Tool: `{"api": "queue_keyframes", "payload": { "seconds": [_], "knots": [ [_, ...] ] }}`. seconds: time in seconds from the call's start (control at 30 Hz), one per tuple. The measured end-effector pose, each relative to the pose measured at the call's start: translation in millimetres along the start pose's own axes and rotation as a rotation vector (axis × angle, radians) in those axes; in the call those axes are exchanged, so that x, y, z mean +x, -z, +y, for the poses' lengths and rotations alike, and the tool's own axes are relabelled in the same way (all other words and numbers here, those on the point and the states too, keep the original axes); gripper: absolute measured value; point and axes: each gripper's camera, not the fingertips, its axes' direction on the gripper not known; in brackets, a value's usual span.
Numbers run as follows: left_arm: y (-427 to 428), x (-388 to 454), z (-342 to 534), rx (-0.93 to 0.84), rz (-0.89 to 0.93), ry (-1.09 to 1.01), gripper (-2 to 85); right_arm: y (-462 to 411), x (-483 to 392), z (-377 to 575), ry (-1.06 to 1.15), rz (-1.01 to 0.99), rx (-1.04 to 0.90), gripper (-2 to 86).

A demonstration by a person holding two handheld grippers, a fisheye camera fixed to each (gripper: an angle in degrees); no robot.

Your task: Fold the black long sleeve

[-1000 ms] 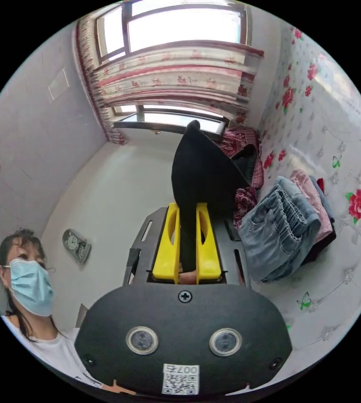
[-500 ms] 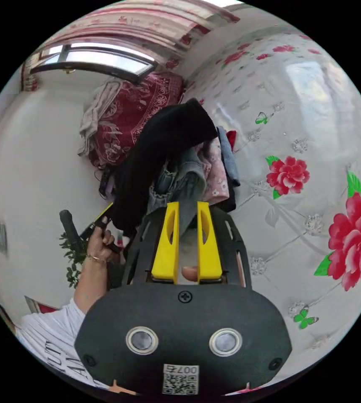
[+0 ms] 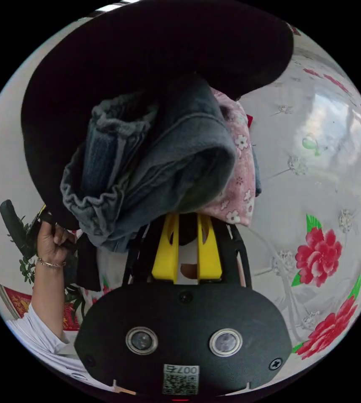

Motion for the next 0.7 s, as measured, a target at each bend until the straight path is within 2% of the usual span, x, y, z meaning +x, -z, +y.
{"api": "queue_keyframes", "payload": {
  "seconds": [0.13,0.2,0.33,0.4,0.5,0.57,0.7],
  "knots": [
    [-17,-13,-21,-0.020,0.050,0.129,5.7,13,-7,-29,0.125,0.039,-0.079,6.5],
    [-13,-17,-14,0.003,0.063,0.173,6.5,34,-6,-6,0.139,0.092,-0.064,6.9],
    [25,-14,24,0.071,0.033,0.220,7.9,111,16,99,0.173,0.118,-0.031,8.2],
    [42,-5,45,0.041,0.034,0.183,7.8,156,39,157,0.128,0.192,-0.008,8.6],
    [68,17,93,-0.026,0.043,0.109,7.8,247,96,252,-0.052,0.349,0.022,9.1],
    [81,38,133,-0.126,0.062,0.056,7.4,336,138,320,-0.226,0.489,0.071,9.6],
    [89,68,178,-0.305,0.156,0.026,6.8,492,165,399,-0.422,0.785,0.242,10.2]
  ]
}}
